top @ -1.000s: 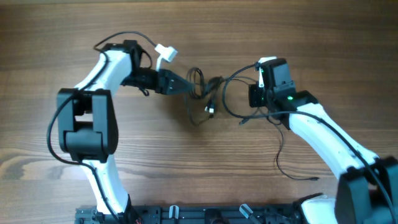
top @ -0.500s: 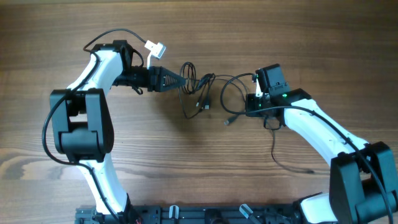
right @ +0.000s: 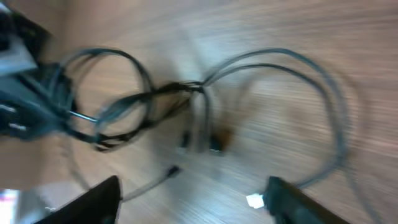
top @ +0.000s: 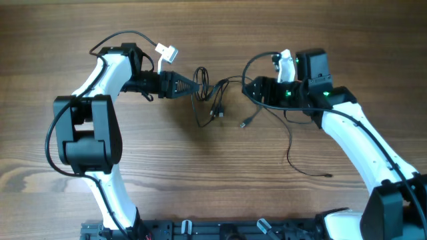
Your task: Untangle cables
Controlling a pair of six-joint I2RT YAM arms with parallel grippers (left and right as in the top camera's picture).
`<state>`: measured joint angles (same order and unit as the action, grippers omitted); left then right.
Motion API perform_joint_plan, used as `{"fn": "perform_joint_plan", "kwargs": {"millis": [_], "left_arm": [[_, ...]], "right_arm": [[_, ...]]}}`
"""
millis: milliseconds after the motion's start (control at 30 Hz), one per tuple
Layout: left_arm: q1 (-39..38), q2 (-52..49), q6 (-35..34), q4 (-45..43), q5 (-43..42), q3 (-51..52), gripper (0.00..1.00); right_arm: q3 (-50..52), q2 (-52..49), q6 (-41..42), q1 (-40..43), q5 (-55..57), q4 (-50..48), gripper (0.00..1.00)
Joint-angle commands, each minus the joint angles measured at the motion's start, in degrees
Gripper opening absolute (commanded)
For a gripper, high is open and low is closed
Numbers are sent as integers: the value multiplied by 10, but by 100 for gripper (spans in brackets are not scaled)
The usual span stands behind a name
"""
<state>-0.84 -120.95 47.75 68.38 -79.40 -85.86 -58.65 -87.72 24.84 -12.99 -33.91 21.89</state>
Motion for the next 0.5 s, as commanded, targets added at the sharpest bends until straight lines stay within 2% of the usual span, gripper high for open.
{"fn": "perform_joint_plan", "kwargs": {"millis": [0,233,333,467], "left_arm": [[-1,5,14,0,-17,-2,4],[-17,5,14,-1,-8,-2,4],[-32,5,14,-7,7,-2,4],[-44,5,14,-15,21,-2,5]], "right_arm": [[12,-5,169,-14,-47,-40,63],[49,-50,356,-52,16,-177,61],[49,-78,399,-55,16,-222,61],[50,-113,414,-55,16,-269,59]]}}
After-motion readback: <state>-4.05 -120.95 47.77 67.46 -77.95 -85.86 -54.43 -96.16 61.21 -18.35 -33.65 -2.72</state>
